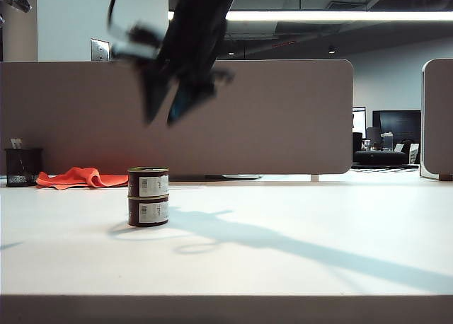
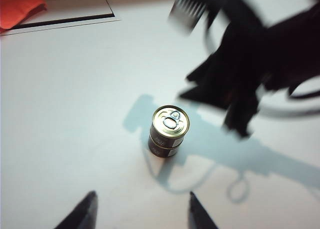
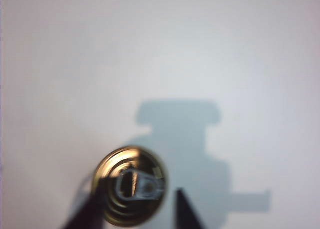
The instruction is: Stack a can of tomatoes on the right onto the can of tomatoes on the left.
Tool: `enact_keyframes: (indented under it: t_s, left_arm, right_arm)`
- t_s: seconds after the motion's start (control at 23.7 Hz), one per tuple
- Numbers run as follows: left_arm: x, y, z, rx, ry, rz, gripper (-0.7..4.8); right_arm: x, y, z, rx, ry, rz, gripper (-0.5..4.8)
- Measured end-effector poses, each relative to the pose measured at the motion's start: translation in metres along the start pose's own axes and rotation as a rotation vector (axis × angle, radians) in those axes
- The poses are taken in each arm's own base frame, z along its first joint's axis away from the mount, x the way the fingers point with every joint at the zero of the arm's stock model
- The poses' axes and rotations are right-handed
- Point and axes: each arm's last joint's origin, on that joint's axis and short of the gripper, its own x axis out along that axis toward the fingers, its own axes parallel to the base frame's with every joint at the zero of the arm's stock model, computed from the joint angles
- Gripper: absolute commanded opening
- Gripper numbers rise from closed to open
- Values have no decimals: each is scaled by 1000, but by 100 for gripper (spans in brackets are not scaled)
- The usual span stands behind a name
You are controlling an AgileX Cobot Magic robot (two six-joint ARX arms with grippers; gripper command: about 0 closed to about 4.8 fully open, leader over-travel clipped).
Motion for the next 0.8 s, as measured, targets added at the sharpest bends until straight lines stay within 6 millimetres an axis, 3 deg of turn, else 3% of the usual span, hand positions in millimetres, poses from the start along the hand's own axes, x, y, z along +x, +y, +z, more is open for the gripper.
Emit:
enact_keyframes:
  t_s: [0.17, 0.34, 0.51, 0.55, 0.72, 0.8]
  left_arm:
    - [0, 0, 0, 2, -5, 1, 224]
    - [-2, -1, 2, 8, -21, 4, 196]
    - [-6, -2, 2, 15, -38, 5, 14]
    - [-8, -3, 2, 17, -43, 6, -7]
    - [-13, -4, 2, 26, -64, 27, -6]
    - [-16, -7, 2, 34, -72, 46, -6]
  right_arm:
    - [-64, -31, 20, 53, -142, -69, -5]
    - [-112, -59, 24, 104, -224, -123, -6]
    - [-153, -83, 18, 155, -251, -174, -5]
    - [-165, -90, 16, 169, -264, -192, -6]
    - [-199, -105, 10, 205, -317, -248, -5]
    - [-218, -112, -7, 229, -333, -287, -6]
